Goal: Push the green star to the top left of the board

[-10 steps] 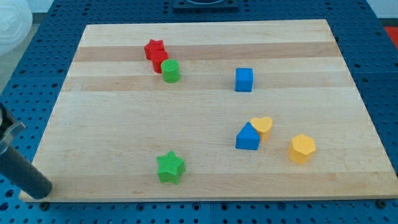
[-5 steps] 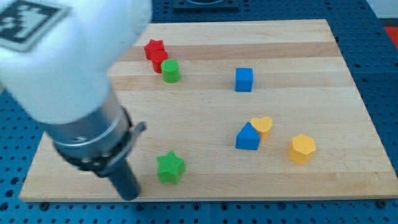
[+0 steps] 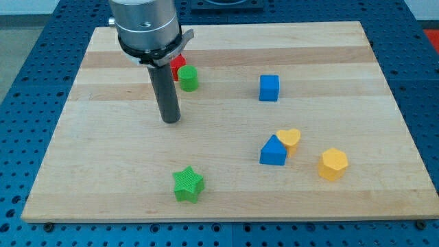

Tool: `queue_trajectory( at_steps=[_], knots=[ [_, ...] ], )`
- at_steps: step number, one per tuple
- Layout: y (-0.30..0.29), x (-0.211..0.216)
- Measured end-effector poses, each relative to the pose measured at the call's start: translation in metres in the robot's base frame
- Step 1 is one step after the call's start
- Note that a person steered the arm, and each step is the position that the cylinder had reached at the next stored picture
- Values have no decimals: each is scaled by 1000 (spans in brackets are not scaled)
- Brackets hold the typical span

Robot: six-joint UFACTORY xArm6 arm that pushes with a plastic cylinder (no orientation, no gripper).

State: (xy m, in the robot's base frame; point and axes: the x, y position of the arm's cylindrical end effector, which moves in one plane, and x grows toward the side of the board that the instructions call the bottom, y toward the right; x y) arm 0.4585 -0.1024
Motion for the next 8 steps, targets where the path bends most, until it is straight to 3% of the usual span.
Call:
queue_trajectory(
  at_steps=[3,4,6,8],
  knots=[
    [-119,152],
    [-118,160],
    [-68,159],
    [23,159]
  ],
)
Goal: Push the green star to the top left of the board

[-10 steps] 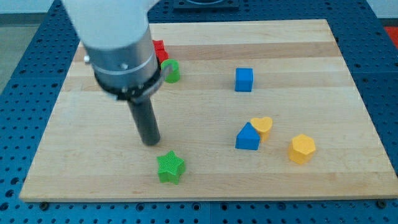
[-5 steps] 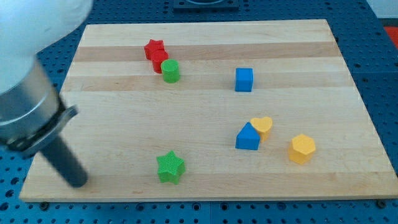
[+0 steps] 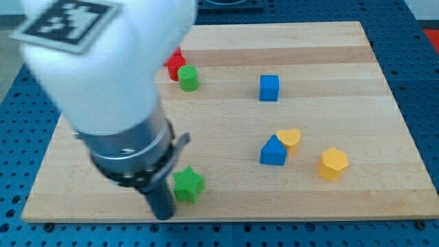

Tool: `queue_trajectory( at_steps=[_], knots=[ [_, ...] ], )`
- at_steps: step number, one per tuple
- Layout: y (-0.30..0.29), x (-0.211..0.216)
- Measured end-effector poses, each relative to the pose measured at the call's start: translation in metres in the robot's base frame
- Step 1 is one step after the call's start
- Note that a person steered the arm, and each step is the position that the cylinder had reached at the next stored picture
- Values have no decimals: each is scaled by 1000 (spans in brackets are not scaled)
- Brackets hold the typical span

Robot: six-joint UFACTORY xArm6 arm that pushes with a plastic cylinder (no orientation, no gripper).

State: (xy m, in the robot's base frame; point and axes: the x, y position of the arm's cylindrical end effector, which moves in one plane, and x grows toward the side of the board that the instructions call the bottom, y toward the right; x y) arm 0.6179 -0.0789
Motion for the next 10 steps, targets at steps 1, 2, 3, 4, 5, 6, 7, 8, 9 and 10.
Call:
queue_trajectory(
  at_steps=[1,2,3,4,5,6,7,8,9,10],
  knots=[
    [35,-5],
    [38,-38],
    [21,-69],
    [0,-90],
    [-18,-105],
    [-31,-109],
    [-43,-109],
    [-44,-103],
    [-49,-97],
    [-49,-97]
  ],
)
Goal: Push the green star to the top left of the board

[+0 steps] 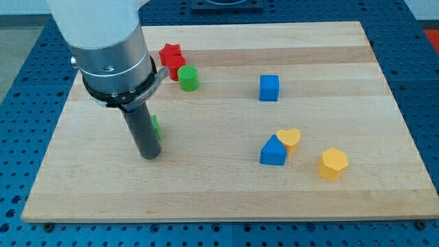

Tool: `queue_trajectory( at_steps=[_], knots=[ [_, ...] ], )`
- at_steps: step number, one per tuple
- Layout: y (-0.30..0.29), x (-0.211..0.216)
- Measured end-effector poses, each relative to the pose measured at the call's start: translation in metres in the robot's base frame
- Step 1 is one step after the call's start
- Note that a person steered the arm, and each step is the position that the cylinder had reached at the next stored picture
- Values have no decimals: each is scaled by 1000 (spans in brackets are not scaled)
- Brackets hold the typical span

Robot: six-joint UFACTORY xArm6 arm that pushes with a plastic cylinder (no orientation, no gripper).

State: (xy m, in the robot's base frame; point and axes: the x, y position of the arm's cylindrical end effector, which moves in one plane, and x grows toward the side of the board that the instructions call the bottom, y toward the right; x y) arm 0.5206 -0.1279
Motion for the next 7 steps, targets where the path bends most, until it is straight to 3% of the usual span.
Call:
queue_trajectory(
  at_steps=[5,7],
  knots=[
    [0,-86],
    [-4,-52]
  ],
)
